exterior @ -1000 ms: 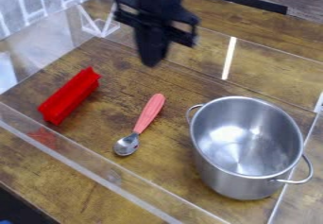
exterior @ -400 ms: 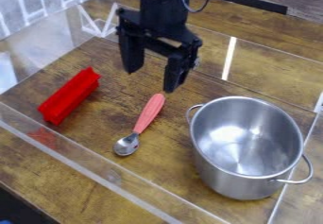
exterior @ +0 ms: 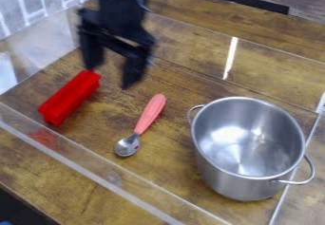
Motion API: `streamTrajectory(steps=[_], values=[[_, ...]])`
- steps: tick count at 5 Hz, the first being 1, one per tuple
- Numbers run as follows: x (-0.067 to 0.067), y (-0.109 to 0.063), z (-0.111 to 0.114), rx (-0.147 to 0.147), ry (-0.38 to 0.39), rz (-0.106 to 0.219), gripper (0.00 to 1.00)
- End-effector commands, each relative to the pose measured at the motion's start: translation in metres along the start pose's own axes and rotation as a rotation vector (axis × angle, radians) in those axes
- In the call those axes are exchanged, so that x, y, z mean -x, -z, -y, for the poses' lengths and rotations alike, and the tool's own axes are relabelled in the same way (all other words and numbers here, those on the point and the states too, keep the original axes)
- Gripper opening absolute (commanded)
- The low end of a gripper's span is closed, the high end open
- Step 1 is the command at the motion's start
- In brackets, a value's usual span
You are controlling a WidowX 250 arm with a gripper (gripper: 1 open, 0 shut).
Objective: Put the red object in the silver pot
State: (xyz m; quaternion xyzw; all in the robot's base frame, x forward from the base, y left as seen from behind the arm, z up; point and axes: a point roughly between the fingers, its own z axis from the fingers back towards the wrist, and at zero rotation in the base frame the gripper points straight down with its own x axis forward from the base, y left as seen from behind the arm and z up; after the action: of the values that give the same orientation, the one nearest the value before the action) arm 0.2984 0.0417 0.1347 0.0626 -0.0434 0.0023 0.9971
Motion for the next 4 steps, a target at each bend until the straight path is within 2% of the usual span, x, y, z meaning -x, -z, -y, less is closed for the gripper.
streamTrajectory(steps=[1,2,4], values=[[0.011,-0.003,-0.035,-0.018,-0.012,0.063,1.0],[0.02,0.015,-0.05,-0.009,-0.028,0.06,1.0],[0.026,0.052,-0.047,0.014,-0.035,0.037,1.0]])
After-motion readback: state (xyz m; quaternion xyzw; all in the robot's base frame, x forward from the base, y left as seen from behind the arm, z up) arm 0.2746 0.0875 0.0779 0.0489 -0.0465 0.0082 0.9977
